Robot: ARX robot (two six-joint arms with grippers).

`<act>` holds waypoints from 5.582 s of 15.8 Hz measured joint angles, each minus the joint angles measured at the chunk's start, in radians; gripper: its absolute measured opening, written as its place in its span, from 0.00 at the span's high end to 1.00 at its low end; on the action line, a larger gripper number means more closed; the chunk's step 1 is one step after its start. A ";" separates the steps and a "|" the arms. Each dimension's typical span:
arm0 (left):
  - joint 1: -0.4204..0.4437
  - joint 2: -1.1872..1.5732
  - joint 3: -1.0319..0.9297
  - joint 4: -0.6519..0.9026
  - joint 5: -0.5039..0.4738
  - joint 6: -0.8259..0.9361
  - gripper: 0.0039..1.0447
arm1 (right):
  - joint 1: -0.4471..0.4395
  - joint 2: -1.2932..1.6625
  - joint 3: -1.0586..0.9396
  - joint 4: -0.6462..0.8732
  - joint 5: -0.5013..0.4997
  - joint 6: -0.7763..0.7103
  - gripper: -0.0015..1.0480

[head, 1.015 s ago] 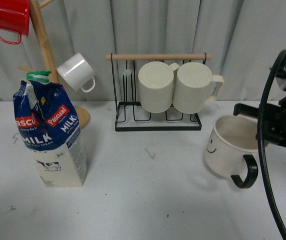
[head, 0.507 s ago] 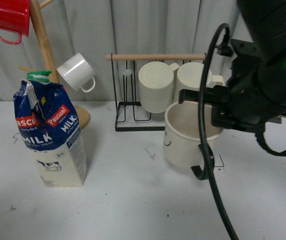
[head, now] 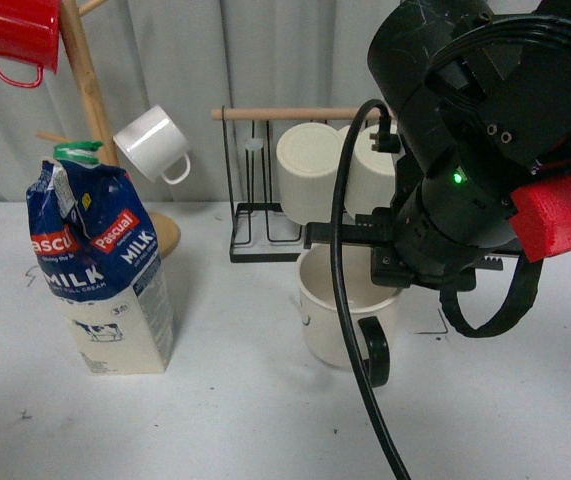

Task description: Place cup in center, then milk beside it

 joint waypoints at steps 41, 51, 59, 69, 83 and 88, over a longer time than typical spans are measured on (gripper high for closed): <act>0.000 0.000 0.000 0.000 0.001 0.000 0.06 | -0.451 -1.701 -1.239 0.508 -0.213 -0.428 0.98; 0.000 0.000 0.000 0.002 0.001 0.000 0.06 | -0.451 -1.999 -1.238 0.204 -0.213 -0.428 0.98; 0.000 0.000 0.000 0.000 0.001 0.000 0.06 | -0.451 -1.998 -1.238 0.202 -0.213 -0.431 0.73; 0.046 0.657 0.403 -0.128 0.244 -0.133 0.06 | -0.451 -1.998 -1.238 0.203 -0.214 -0.431 0.06; -0.111 1.306 0.653 0.199 0.172 0.002 0.06 | -0.451 -1.998 -1.238 0.203 -0.214 -0.431 0.06; -0.146 1.423 0.681 0.269 0.033 0.040 0.06 | -0.451 -1.998 -1.239 0.203 -0.214 -0.431 0.06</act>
